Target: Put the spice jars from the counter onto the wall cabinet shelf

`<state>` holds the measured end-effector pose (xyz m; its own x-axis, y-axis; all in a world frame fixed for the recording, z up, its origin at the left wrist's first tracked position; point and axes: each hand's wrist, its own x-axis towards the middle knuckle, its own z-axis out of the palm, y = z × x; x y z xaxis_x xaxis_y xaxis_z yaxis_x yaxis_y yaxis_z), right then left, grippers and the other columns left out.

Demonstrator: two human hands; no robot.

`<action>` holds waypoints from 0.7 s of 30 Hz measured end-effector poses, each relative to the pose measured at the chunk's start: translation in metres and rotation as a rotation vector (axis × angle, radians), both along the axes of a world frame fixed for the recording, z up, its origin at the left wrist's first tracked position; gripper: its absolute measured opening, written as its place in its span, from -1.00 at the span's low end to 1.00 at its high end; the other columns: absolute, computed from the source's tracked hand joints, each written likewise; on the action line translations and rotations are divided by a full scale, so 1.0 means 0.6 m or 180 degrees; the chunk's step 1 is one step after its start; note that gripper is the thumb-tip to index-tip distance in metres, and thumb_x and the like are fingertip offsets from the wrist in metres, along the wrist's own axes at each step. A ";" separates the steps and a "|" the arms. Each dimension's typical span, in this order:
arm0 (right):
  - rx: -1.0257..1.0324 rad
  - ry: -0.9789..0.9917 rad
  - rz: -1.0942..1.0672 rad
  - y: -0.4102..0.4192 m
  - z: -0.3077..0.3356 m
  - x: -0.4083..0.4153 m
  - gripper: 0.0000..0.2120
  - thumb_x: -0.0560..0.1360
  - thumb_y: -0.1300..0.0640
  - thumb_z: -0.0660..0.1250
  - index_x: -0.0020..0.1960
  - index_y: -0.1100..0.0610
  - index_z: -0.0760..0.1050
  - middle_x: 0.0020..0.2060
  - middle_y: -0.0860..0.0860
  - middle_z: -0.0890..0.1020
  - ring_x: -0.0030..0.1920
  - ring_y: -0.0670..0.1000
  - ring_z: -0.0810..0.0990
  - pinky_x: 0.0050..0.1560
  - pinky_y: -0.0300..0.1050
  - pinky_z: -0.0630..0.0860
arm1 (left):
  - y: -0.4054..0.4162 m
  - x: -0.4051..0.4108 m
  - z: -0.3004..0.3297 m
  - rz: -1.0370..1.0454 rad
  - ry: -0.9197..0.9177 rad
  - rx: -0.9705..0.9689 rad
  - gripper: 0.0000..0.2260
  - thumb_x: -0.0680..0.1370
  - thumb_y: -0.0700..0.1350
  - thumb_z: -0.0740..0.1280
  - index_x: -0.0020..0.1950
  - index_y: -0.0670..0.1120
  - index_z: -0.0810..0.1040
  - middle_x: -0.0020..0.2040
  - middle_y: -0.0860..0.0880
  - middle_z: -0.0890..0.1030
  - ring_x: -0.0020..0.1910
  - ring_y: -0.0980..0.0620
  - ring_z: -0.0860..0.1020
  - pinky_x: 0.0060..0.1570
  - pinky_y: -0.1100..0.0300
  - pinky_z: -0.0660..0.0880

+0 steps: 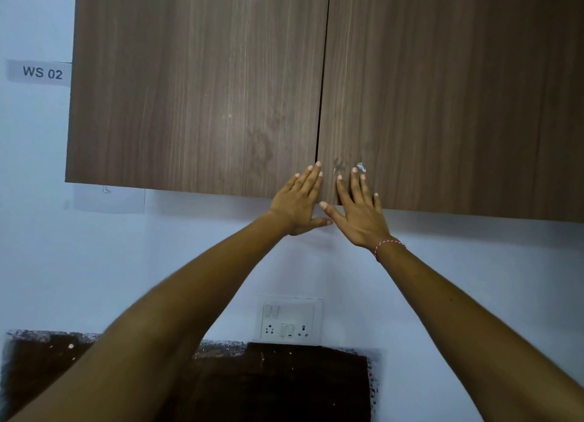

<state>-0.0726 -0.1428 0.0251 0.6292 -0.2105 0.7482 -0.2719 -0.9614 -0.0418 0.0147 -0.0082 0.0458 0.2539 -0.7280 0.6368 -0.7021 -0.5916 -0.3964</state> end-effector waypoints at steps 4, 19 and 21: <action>-0.0071 0.0048 -0.0026 -0.003 -0.001 0.000 -0.27 0.51 -0.31 -0.06 0.50 -0.03 -0.29 0.49 0.03 -0.32 0.49 0.06 -0.34 0.45 0.20 -0.23 | -0.001 0.006 -0.002 -0.0084 -0.0018 -0.0012 -0.17 0.53 0.31 0.00 0.50 -0.23 -0.25 0.53 -0.16 -0.27 0.52 -0.07 -0.27 0.46 0.08 -0.28; -0.0778 -0.0960 -0.0172 0.045 -0.022 -0.069 -0.33 0.56 -0.18 0.01 0.52 0.13 -0.12 0.52 0.15 -0.04 0.51 0.13 -0.13 0.47 0.12 -0.11 | 0.080 -0.063 -0.072 -0.0164 0.0451 -0.1870 -0.33 0.60 0.16 0.00 0.51 -0.18 -0.23 0.55 -0.16 -0.19 0.54 -0.07 -0.19 0.46 0.13 -0.24; -0.0809 -0.1112 -0.0191 0.067 -0.033 -0.084 -0.35 0.57 -0.18 -0.02 0.51 0.15 -0.10 0.52 0.16 0.00 0.52 0.14 -0.08 0.47 0.13 -0.07 | 0.098 -0.085 -0.075 -0.0248 0.0153 -0.1870 -0.35 0.61 0.14 0.00 0.51 -0.20 -0.19 0.55 -0.19 -0.13 0.54 -0.08 -0.15 0.48 0.09 -0.19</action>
<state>-0.1228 -0.1028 0.0052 0.3213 -0.0207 0.9467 -0.3393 -0.9359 0.0947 -0.0365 0.0509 0.0007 0.2525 -0.2748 0.9278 -0.7613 -0.6482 0.0153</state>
